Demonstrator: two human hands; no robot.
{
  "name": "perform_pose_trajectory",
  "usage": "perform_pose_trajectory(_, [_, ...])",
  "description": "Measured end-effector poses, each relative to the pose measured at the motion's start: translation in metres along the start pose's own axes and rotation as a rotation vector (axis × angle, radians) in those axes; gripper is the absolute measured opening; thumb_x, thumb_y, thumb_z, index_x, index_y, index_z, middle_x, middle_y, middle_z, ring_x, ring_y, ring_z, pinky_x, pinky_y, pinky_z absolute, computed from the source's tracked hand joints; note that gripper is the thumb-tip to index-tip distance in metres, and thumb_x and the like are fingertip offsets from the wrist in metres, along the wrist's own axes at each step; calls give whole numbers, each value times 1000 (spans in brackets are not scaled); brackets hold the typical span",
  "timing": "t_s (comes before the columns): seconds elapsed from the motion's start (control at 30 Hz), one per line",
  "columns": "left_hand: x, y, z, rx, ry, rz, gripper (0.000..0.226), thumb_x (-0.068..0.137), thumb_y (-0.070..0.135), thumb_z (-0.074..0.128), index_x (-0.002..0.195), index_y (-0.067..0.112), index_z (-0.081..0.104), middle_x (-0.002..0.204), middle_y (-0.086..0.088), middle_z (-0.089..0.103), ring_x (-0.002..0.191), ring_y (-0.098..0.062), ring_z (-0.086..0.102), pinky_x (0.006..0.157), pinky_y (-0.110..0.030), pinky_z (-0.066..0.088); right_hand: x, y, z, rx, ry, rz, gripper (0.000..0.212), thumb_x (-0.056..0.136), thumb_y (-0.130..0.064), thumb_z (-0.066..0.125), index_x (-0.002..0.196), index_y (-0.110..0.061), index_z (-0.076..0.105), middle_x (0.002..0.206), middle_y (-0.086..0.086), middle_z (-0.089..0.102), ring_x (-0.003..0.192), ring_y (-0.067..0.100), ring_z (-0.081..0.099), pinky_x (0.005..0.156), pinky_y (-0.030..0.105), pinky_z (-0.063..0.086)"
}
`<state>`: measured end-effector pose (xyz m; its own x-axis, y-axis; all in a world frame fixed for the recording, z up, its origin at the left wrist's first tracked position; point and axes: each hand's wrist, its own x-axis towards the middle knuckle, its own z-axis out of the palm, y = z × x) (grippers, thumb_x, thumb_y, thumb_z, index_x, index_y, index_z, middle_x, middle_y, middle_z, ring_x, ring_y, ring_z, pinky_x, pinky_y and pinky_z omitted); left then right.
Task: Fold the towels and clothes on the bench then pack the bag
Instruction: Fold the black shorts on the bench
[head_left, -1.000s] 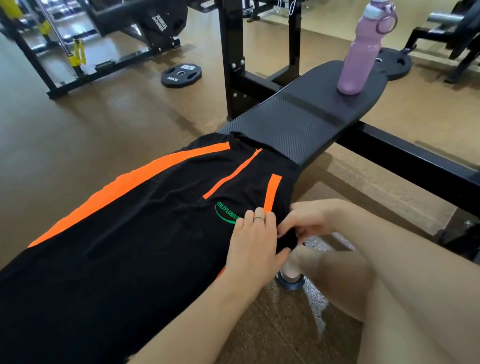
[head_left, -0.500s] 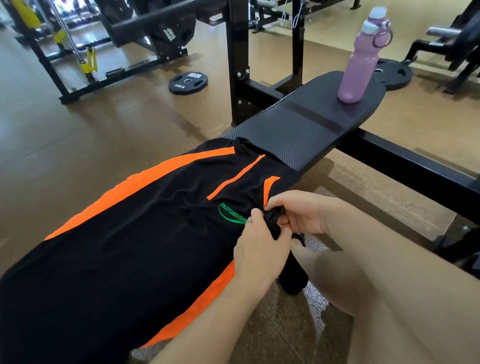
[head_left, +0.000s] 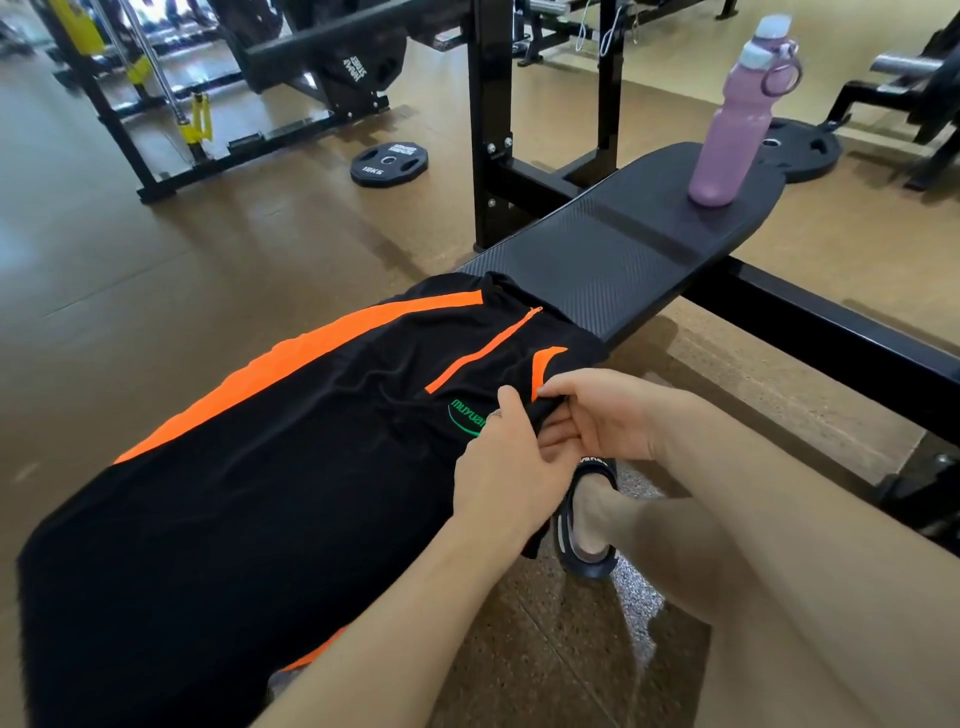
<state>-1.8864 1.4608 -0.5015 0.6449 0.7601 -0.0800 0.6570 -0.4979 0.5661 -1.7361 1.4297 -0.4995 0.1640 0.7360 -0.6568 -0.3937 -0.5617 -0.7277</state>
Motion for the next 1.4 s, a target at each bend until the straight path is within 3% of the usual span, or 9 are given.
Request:
perform_pose_trajectory(0.2, [5,-7,6,-131,-61,-46,24,93,22,57,102,19,35,97,-6,59,86,-35,62,78,-51,54,1,-2,-2,-49,176,-86,27,101,-15,42,99,2,63,89,21,76,80,31,76,75,39,59])
perform_pose_trajectory(0.33, [0,-25,-3,8,-47,-39,19,90,20,55,103,23,41,94,1,59,81,-27,62,75,-45,56,1,-8,-3,-3,282,-142,23,99,-10,42,89,-1,61,75,18,73,65,29,74,63,34,59])
perform_pose_trajectory(0.47, [-20,-48,-20,209,-173,-49,10,90,18,48,97,24,47,85,3,54,76,-27,55,69,-37,46,6,-8,-5,-11,376,-182,3,92,-11,50,93,-9,52,68,15,73,67,34,75,96,55,52])
perform_pose_trajectory(0.67, [-30,-84,-79,-11,-431,-156,13,91,21,53,93,25,65,85,0,71,80,-18,69,77,-39,57,5,-7,2,-95,414,-174,17,95,-6,56,110,-4,46,68,18,64,42,19,61,51,35,58])
perform_pose_trajectory(0.8, [-32,-103,-114,-125,-598,-192,17,88,24,69,105,27,70,99,-4,76,90,-20,74,84,-46,59,10,-4,0,-166,500,-190,17,93,-4,60,86,-6,45,64,16,60,45,22,52,75,55,62])
perform_pose_trajectory(1.03, [-20,-123,-148,-324,-481,-229,24,83,16,81,103,21,70,101,-1,75,94,-18,73,91,-45,58,22,0,5,-158,635,-202,27,89,-21,72,88,3,61,63,13,62,37,17,56,77,53,62])
perform_pose_trajectory(1.17, [-5,-144,-144,-555,-272,-426,30,86,7,76,112,17,65,112,-8,72,100,-24,73,85,-47,62,27,-5,12,-87,779,-260,59,85,-39,73,123,-4,46,82,12,65,44,18,63,73,52,63])
perform_pose_trajectory(1.3, [-1,-162,-120,-237,-74,-286,26,90,15,72,108,25,56,101,2,68,88,-18,69,69,-31,58,27,-9,28,-420,931,-463,68,93,-33,65,145,-11,28,128,15,58,96,26,65,80,36,53])
perform_pose_trajectory(1.4, [-1,-165,-106,24,1,-162,27,91,23,69,107,25,47,93,6,63,80,-14,65,68,-33,56,27,-9,45,-718,978,-594,67,95,-28,64,149,-12,28,139,14,42,98,24,55,79,32,42])
